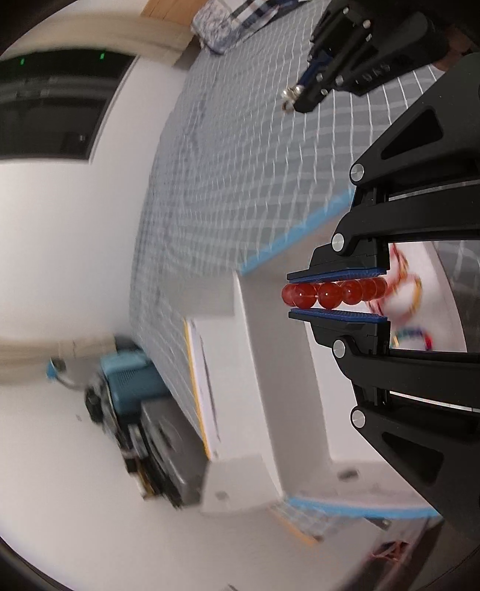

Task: Organize jewelry
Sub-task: 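Carry both items into the white box and open both tools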

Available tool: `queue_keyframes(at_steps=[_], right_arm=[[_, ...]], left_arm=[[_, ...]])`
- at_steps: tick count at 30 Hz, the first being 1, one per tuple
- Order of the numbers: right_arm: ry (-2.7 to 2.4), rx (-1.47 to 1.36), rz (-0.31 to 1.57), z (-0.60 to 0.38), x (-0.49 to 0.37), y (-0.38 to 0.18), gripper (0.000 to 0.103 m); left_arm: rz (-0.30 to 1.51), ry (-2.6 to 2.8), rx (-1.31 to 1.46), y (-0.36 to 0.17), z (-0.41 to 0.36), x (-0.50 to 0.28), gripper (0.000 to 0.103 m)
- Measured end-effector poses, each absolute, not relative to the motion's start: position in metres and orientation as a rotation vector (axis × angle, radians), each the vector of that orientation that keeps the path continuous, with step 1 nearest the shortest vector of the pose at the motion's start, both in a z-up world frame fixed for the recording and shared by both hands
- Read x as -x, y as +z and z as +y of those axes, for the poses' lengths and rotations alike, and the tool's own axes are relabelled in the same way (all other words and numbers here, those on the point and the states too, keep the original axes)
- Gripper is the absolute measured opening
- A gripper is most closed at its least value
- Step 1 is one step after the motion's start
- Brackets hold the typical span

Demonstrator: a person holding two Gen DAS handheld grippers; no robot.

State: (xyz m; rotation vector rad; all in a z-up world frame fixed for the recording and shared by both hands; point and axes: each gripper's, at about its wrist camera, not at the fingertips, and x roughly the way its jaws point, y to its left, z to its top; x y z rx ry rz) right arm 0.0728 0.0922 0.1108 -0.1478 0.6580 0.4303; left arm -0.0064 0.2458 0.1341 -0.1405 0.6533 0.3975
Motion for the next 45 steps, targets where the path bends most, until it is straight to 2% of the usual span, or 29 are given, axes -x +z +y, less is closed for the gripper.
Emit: queue_keyframes(at_steps=[9,16,26,37,38,39,40,42,43,45], right_arm=[[0.558,0.216,0.717,0.180,-0.044,0.094,0.011],[0.599,0.295,0.799,0.229,-0.041,0.058,0.011],[0.620,0.342,0.903,0.259,-0.049,0.022,0.011],[0.634,0.341,0.934,0.269,-0.053,0.013,0.012],[0.635,0.340,0.936,0.269,-0.053,0.013,0.014],[0.637,0.338,0.934,0.268,-0.052,0.014,0.021],[0.639,0.336,0.928,0.267,-0.051,0.016,0.034],[0.639,0.332,0.903,0.266,-0.047,0.022,0.051],[0.640,0.329,0.886,0.265,-0.045,0.026,0.058],[0.646,0.321,0.864,0.262,-0.040,0.033,0.066]], left_arm=[[0.732,0.523,0.222,0.105,0.321,0.057,0.013],[0.810,0.593,0.274,0.072,0.356,0.067,0.013],[0.903,0.625,0.296,0.036,0.379,0.063,0.013],[0.906,0.646,0.279,0.034,0.381,0.062,0.015],[0.901,0.651,0.277,0.037,0.380,0.063,0.016],[0.898,0.651,0.278,0.038,0.380,0.064,0.020],[0.891,0.652,0.282,0.041,0.379,0.065,0.024],[0.876,0.663,0.280,0.046,0.378,0.068,0.038],[0.863,0.668,0.275,0.049,0.376,0.071,0.041],[0.845,0.677,0.268,0.056,0.374,0.074,0.055]])
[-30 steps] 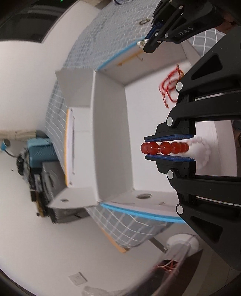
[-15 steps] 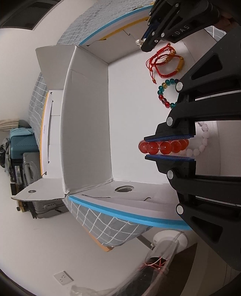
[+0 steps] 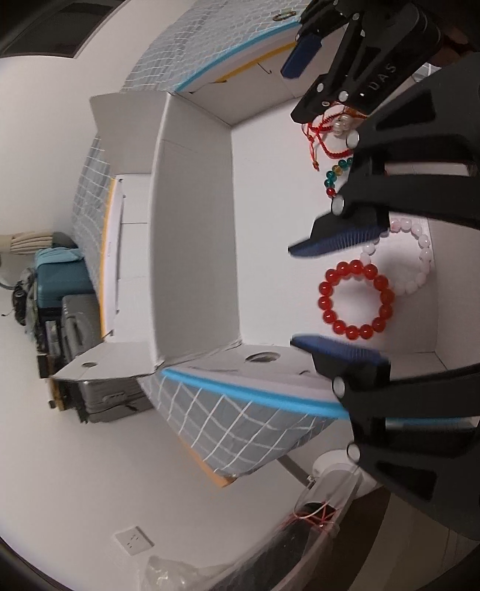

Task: Organize jewelry
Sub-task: 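Carry both items into the white box and open both tools, then withdraw both tools from the box toward the wooden and amber bracelets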

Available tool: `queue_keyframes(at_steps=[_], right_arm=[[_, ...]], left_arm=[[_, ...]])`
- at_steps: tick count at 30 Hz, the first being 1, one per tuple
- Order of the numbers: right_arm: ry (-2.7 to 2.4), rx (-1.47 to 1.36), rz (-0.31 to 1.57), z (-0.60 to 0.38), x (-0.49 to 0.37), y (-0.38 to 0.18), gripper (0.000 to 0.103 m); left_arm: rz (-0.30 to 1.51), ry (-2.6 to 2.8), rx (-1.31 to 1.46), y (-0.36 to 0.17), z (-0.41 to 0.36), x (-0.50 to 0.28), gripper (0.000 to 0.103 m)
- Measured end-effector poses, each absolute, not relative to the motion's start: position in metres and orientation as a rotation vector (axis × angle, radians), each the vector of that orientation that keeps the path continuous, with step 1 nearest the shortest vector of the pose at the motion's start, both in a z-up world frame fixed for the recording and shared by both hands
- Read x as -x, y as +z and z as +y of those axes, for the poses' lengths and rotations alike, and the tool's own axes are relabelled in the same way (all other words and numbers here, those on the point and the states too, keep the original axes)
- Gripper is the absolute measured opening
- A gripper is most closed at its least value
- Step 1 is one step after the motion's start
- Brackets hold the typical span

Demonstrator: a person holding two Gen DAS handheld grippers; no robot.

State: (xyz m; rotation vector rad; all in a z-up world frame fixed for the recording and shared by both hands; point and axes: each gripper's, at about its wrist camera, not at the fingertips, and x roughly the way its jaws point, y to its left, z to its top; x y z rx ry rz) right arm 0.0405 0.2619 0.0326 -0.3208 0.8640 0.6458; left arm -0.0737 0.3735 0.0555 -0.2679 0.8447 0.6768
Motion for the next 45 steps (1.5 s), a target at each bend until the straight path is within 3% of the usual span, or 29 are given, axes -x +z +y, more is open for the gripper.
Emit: queue_keyframes(at_steps=[4,7,8,14,29,45], right_arm=[[0.653,0.288,0.821,0.251,-0.035,0.052,0.083],[0.638,0.275,0.779,0.239,-0.032,0.066,0.090],[0.632,0.269,0.769,0.235,-0.032,0.069,0.092],[0.581,0.227,0.725,0.195,-0.039,0.091,0.095],[0.326,0.173,0.704,0.040,-0.106,0.091,0.095],[0.137,-0.002,0.862,-0.145,-0.211,0.019,0.095]], left_arm=[[0.796,0.684,0.262,0.069,0.366,0.081,0.071],[0.758,0.690,0.246,0.080,0.358,0.084,0.080],[0.749,0.691,0.244,0.083,0.356,0.085,0.086],[0.704,0.661,0.220,0.103,0.328,0.074,0.097],[0.679,0.435,0.168,0.111,0.215,-0.021,0.097],[0.793,0.156,0.064,0.041,0.031,-0.194,0.097]])
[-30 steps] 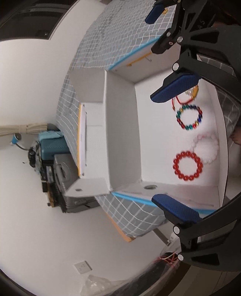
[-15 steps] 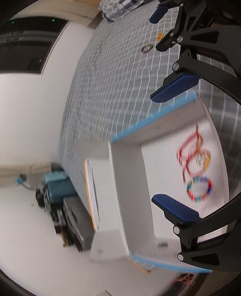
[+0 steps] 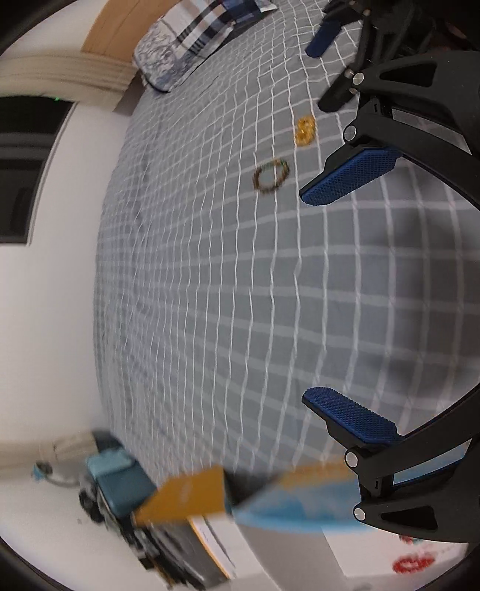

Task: Organize jewelry
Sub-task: 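Withdraw both tools from the box toward the wooden and amber bracelets, then grasp the brown wooden bead bracelet with left tool while right tool grasps amber bracelet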

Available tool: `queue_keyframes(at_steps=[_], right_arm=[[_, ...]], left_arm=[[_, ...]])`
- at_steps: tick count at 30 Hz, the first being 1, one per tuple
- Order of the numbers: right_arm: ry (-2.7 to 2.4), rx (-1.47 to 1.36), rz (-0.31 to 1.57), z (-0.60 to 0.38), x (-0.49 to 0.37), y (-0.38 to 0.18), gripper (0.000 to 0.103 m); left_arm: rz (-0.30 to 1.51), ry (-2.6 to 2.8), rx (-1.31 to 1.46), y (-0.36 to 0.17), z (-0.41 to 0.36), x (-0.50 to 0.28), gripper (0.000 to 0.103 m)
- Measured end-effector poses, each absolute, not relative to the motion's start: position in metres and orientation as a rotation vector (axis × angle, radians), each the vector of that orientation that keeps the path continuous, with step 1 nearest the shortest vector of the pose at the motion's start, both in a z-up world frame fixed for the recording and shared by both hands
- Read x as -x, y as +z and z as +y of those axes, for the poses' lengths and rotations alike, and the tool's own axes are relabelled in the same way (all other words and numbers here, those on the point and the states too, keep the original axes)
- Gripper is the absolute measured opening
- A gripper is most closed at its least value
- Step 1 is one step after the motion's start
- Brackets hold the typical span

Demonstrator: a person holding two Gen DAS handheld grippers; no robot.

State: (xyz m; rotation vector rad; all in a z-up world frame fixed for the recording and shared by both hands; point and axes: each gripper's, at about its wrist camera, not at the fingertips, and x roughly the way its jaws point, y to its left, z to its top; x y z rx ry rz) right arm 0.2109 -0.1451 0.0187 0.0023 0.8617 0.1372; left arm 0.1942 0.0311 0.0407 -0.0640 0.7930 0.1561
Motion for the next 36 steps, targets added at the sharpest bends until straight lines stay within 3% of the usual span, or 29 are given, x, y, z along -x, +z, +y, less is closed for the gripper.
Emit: queue_keyframes(at_steps=[16,26,28,31,34,36], right_arm=[[0.113,0.019,1.003,-0.167,-0.301,-0.046,0.095],[0.097,0.026,1.044,-0.164,-0.319,-0.073,0.095],[0.091,0.026,1.050,-0.165,-0.321,-0.076,0.090],[0.087,0.027,1.053,-0.168,-0.321,-0.079,0.084],[0.083,0.021,1.058,-0.172,-0.322,-0.079,0.073],[0.085,0.019,1.061,-0.174,-0.321,-0.078,0.063]], left_arm=[[0.911,0.056,0.017,-0.027,-0.038,-0.331,0.097],[0.976,0.055,0.012,-0.074,-0.037,-0.366,0.093],[0.976,0.053,0.019,-0.076,-0.035,-0.368,0.092],[0.973,0.070,0.015,-0.076,-0.033,-0.367,0.082],[0.974,0.078,-0.013,-0.076,-0.036,-0.365,0.064],[0.980,0.062,-0.025,-0.074,-0.039,-0.364,0.042]])
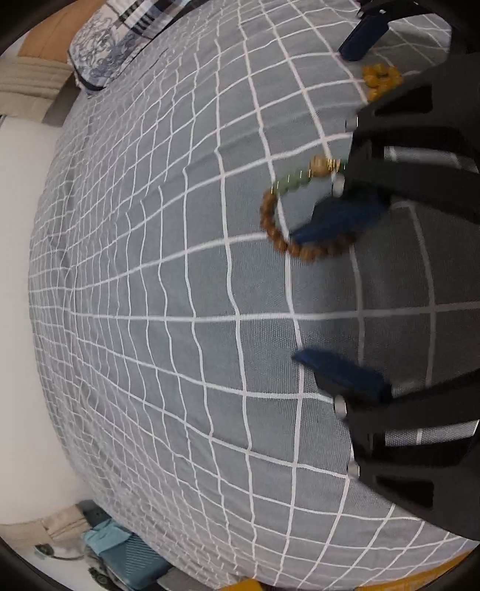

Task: Organize jewelry
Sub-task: 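Grasp the brown wooden bead bracelet with left tool while right tool grasps amber bracelet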

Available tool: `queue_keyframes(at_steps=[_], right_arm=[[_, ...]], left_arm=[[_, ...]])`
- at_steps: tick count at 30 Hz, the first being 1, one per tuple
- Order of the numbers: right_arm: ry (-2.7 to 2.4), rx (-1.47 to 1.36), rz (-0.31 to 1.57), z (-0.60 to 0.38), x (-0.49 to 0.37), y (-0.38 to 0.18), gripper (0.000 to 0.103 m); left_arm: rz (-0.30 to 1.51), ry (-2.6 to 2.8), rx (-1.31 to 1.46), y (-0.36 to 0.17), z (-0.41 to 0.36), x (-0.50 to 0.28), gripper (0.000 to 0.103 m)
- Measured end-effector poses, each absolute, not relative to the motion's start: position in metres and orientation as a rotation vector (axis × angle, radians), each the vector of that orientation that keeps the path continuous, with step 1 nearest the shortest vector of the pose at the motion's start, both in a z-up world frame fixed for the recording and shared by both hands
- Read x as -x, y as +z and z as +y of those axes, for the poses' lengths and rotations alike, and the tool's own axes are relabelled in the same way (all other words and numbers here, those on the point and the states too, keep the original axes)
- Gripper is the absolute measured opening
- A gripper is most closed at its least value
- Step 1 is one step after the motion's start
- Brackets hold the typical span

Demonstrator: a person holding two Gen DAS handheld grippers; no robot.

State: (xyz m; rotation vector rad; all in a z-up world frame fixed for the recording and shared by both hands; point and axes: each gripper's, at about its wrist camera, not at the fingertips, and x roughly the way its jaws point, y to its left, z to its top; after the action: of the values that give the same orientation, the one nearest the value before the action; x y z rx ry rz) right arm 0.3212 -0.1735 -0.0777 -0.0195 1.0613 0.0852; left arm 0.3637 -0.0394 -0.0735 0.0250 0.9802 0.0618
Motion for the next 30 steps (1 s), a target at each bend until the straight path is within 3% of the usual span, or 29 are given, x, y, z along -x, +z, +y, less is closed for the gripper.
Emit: queue_keyframes(at_steps=[2,3,4,5,30], right_arm=[[0.083,0.016,1.066,-0.175,-0.321,-0.077,0.051],[0.087,0.010,1.071,-0.176,-0.321,-0.076,0.042],[0.093,-0.001,1.076,-0.177,-0.321,-0.075,0.025],[0.083,-0.006,1.077,-0.178,-0.320,-0.074,0.018],[0.056,-0.020,0.965,-0.188,-0.304,-0.041,0.017]], left_arm=[[0.984,0.065,-0.055,-0.072,-0.043,-0.362,0.027],[0.982,0.069,-0.074,-0.072,-0.043,-0.361,0.011],[0.981,0.071,-0.085,-0.071,-0.043,-0.361,0.009],[0.981,0.065,-0.074,-0.070,-0.042,-0.360,0.008],[0.857,0.018,-0.026,-0.018,-0.041,-0.335,0.007]])
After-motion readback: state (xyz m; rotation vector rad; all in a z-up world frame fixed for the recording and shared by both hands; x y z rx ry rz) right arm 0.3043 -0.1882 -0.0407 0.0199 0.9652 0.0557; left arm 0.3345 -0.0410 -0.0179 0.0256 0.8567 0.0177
